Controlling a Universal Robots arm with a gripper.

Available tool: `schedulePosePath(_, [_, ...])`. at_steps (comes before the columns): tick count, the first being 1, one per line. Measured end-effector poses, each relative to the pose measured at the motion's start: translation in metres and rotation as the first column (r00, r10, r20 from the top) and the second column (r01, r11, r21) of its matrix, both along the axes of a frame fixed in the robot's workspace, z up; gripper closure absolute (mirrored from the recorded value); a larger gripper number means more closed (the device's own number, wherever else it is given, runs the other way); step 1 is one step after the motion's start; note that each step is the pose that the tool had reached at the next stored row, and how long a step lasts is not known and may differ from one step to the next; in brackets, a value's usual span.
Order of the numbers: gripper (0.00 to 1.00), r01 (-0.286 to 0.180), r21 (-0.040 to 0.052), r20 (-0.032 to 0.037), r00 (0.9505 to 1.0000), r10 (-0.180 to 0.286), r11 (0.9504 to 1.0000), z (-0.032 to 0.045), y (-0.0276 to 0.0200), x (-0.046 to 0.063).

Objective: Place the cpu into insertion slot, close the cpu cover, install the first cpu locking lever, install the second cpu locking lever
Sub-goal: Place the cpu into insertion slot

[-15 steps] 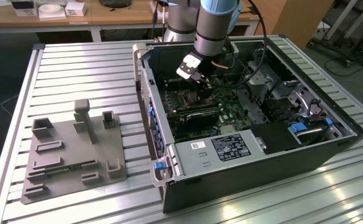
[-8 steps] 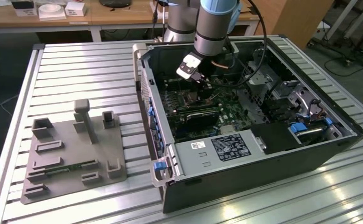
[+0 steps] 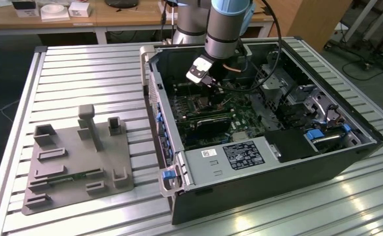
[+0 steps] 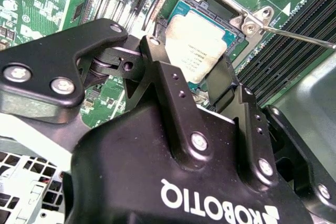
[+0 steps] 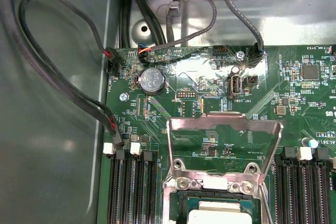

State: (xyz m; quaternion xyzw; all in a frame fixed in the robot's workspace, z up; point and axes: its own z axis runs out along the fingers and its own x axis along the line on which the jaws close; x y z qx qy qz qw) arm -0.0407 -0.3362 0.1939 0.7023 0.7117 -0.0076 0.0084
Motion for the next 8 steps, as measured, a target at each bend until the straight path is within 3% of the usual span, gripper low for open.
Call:
schedulePosePath(4, [0.46, 0.0, -0.0022, 0.0, 1.0, 0.0, 1.0, 0.0001, 0.0, 0.0])
schedulePosePath(8, [0.46, 0.0, -0.014, 0.0001, 1.0, 0.0, 0.9999, 0.0014, 0.0, 0.0])
